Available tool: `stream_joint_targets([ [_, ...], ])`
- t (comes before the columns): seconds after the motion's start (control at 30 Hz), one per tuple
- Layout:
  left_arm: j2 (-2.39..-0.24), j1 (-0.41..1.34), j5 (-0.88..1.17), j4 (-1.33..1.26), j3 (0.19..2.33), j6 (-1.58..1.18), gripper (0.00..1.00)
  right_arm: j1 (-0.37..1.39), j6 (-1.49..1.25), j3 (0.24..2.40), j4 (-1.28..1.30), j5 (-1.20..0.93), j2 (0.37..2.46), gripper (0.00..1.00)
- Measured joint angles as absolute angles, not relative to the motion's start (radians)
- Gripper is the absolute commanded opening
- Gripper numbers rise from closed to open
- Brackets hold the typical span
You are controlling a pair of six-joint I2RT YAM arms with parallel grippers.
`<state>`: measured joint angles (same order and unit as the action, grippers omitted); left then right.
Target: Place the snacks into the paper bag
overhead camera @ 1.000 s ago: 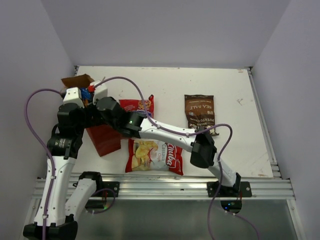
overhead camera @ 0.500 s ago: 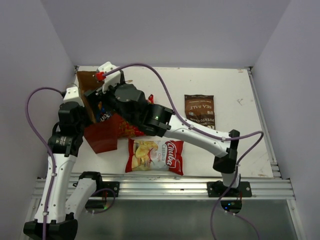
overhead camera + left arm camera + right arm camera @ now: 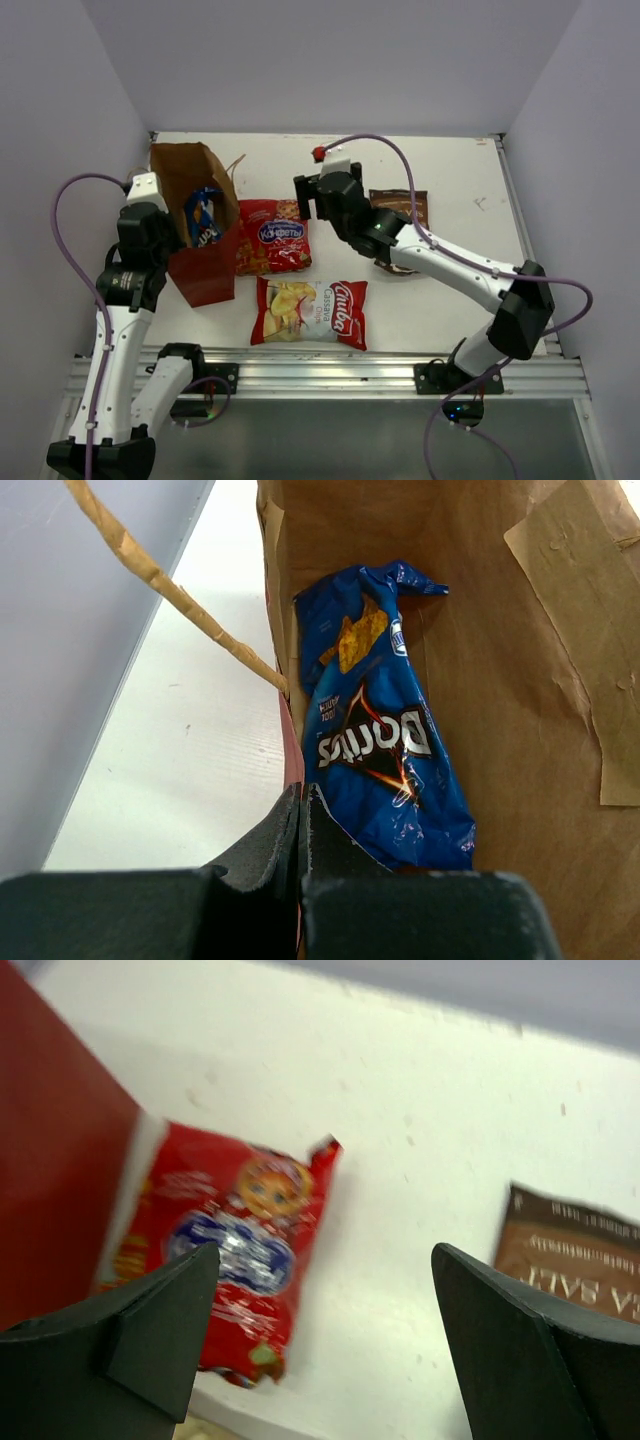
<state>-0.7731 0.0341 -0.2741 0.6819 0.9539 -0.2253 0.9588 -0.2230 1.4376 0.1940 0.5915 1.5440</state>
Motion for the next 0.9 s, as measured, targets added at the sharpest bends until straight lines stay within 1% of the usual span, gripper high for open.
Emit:
stream_joint_targets([
  [0.1,-0.776,0.034,-0.276,0.682,0.955,-0.225,0.00,0.875,-0.284,1.310,0.196,0.543,1.585,0.92],
  [0.17,-0.777,0.034,-0.276,0.681,0.957,-0.225,0.00,0.840,-0.315,1.270,0.196,0.500,1.618,0.93],
  [0.27,-0.776,0.034,-0.276,0.681,0.957,-0.225,0.00,0.800,-0.353,1.253,0.161,0.414,1.651,0.93],
  [0.43,-0.764,0.034,-0.266,0.678,0.957,-0.223,0.00,0.730,-0.414,1.235,0.020,0.232,1.716,0.92],
  [0.9,-0.760,0.034,-0.262,0.675,0.957,-0.216,0.00,0.632,-0.554,1.250,-0.193,-0.140,2.051,0.87],
])
